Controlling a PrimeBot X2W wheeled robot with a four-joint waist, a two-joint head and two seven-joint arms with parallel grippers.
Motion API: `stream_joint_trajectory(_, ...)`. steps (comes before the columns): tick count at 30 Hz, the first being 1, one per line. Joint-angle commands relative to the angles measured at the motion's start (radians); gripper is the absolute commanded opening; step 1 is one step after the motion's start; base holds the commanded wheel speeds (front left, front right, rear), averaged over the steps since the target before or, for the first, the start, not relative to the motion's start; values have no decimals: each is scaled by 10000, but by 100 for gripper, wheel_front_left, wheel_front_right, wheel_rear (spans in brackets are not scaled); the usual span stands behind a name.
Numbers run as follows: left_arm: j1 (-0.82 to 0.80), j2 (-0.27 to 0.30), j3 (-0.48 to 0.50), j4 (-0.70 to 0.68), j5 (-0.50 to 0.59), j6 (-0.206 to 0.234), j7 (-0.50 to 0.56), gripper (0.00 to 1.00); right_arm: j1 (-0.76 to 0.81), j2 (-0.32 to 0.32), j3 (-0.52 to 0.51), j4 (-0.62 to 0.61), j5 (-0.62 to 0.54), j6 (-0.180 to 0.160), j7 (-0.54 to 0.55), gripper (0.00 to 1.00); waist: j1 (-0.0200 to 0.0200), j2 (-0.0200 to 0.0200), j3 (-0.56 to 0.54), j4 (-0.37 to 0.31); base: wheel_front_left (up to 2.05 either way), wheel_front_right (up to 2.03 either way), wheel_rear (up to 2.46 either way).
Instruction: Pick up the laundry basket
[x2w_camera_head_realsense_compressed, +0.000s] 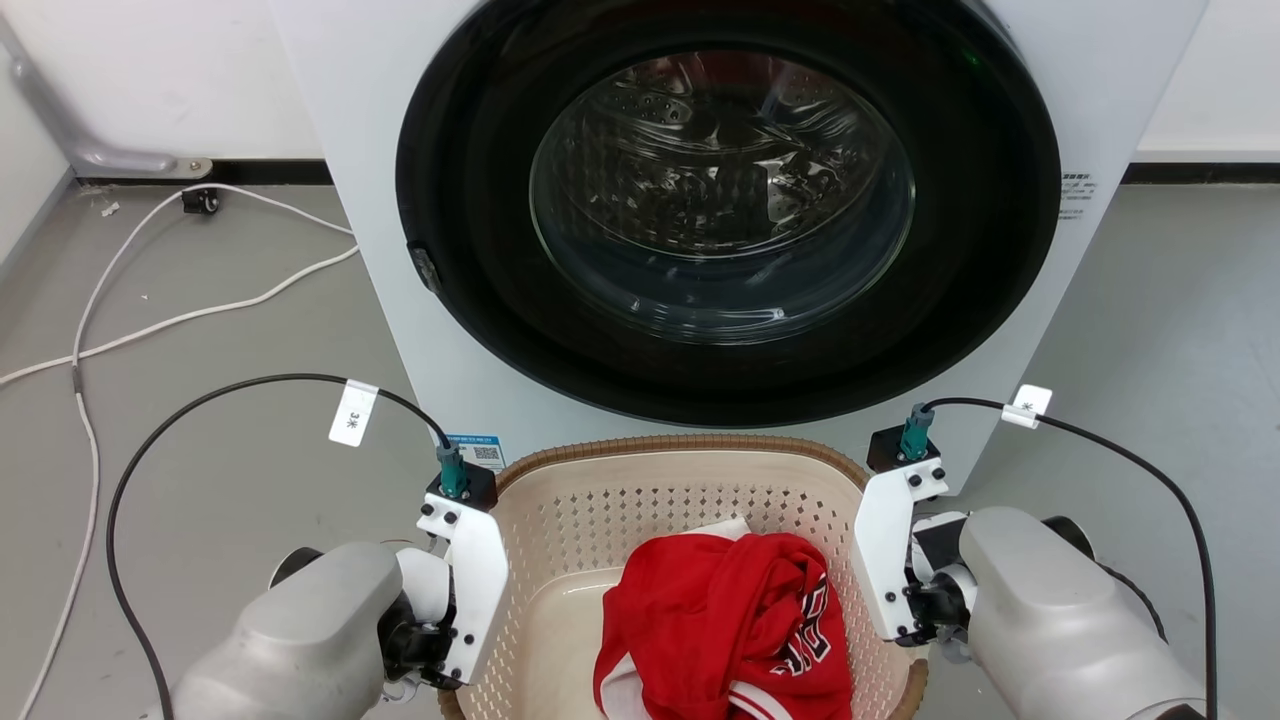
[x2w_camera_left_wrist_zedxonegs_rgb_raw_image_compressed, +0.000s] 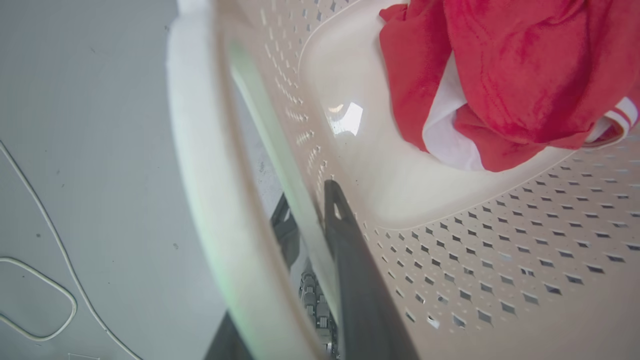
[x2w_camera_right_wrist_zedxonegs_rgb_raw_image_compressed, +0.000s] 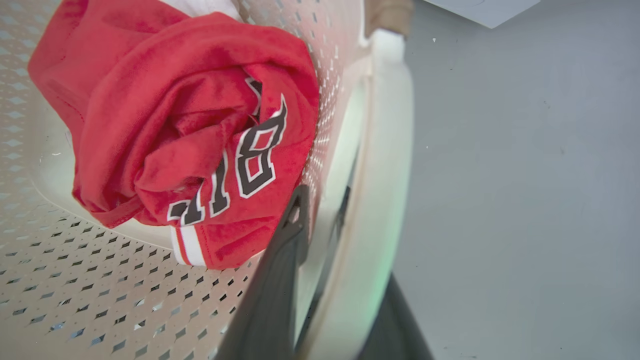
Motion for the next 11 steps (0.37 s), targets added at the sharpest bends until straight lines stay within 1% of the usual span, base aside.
stream_joint_trajectory(1,90,173,-196,78,171,-123,143,0,-285,-292,45,-17,-61,-20,-119,0,0,-1,-5,6,0,0,0)
stream_joint_trajectory(11,129,228,-207,41,164,-125,164,0,-182,-217,111,35,68,-20,-226,0,0,-1,-69,9,0,0,0)
